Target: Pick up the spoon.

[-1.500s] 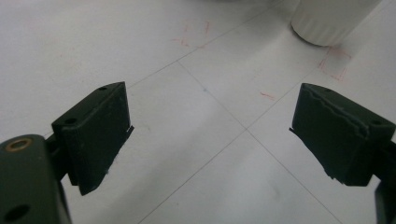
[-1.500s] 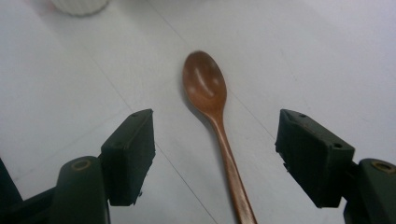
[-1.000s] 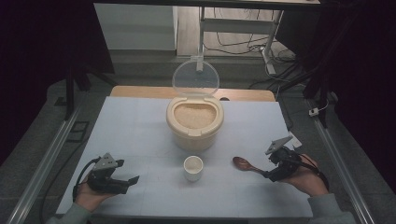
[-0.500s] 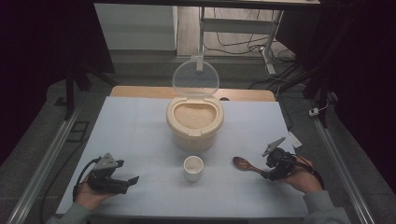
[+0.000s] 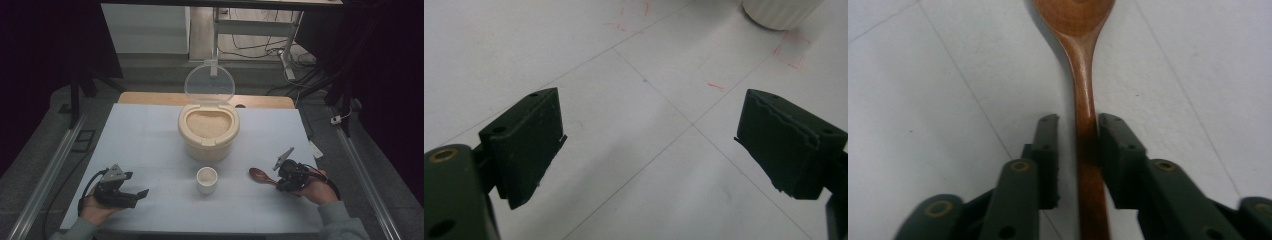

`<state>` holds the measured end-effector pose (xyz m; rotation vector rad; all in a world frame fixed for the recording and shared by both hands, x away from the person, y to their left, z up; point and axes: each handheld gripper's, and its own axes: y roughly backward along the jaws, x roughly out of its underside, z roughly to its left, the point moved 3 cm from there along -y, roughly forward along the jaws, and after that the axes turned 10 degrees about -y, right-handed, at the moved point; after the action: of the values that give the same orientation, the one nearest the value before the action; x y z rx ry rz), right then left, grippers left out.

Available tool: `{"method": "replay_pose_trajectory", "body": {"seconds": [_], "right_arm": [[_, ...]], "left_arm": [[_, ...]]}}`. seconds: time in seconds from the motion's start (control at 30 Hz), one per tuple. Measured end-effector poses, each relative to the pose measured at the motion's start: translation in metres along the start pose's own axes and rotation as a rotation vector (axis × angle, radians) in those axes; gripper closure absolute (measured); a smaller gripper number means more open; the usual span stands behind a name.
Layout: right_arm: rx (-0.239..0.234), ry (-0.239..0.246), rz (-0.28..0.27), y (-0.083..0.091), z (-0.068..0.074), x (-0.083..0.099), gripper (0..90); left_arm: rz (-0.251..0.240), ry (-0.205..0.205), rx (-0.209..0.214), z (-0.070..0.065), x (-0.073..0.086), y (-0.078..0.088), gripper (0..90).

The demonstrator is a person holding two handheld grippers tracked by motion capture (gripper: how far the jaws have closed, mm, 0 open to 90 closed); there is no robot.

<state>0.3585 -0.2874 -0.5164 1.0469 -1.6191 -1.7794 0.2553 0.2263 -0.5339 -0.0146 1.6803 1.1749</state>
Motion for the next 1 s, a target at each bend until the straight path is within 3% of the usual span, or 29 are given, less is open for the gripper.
{"method": "replay_pose_trajectory", "body": {"seconds": [0.2, 0.23, 0.4, 0.53, 0.7, 1.0], "right_arm": [[-0.012, 0.014, 0.011, -0.001, -0.002, -0.001, 80.2], [-0.019, -0.007, 0.000, 0.000, -0.001, 0.000, 80.6], [0.016, 0.021, -0.027, 0.001, 0.002, 0.002, 80.9], [0.002, 0.007, -0.040, 0.002, 0.002, 0.004, 80.9], [-0.039, -0.047, -0.148, 0.010, 0.002, 0.010, 80.9], [-0.054, -0.029, -0.297, 0.039, 0.014, 0.015, 80.9]], "left_arm": [[0.001, -0.002, 0.003, -0.001, 0.000, -0.001, 11.4], [0.002, -0.004, 0.003, -0.001, 0.000, 0.000, 11.4], [0.002, -0.003, 0.002, -0.001, 0.000, -0.001, 11.4], [0.005, -0.003, 0.002, 0.000, 0.000, -0.001, 11.4], [-0.004, 0.000, 0.000, 0.000, -0.001, 0.001, 11.4], [-0.002, -0.003, 0.001, 0.000, -0.002, 0.001, 11.5]]}}
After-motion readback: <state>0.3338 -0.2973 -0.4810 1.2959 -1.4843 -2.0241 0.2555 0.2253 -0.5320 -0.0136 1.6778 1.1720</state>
